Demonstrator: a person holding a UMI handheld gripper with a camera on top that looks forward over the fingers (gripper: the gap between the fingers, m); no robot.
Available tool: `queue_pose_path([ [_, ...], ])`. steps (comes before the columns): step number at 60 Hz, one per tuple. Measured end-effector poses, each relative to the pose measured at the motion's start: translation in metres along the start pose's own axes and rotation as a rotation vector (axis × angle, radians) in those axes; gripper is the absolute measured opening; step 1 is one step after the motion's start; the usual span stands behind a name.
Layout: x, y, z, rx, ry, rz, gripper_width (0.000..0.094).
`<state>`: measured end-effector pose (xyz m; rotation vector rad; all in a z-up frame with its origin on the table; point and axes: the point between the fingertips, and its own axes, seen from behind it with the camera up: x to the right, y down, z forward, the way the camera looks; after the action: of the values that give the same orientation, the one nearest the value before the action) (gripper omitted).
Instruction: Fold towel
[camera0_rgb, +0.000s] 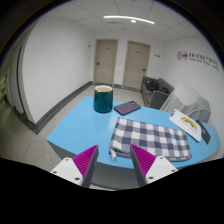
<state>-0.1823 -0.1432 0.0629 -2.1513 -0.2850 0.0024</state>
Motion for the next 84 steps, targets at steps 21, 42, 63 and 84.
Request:
queue_pose_path([
  [21, 0.016, 0.001, 0.136, -0.072, -0.091, -0.052, 0.0388],
  [42, 0.041, -0.032, 0.114, 0.032, -0.126, 0.059, 0.0009],
  [63, 0.279, -0.005, 0.073, 0.009, 0.164, 0.234, 0.0014],
  [84, 0.306, 0.036, 0.084, -0.087, 0.182, 0.336, 0.0306],
])
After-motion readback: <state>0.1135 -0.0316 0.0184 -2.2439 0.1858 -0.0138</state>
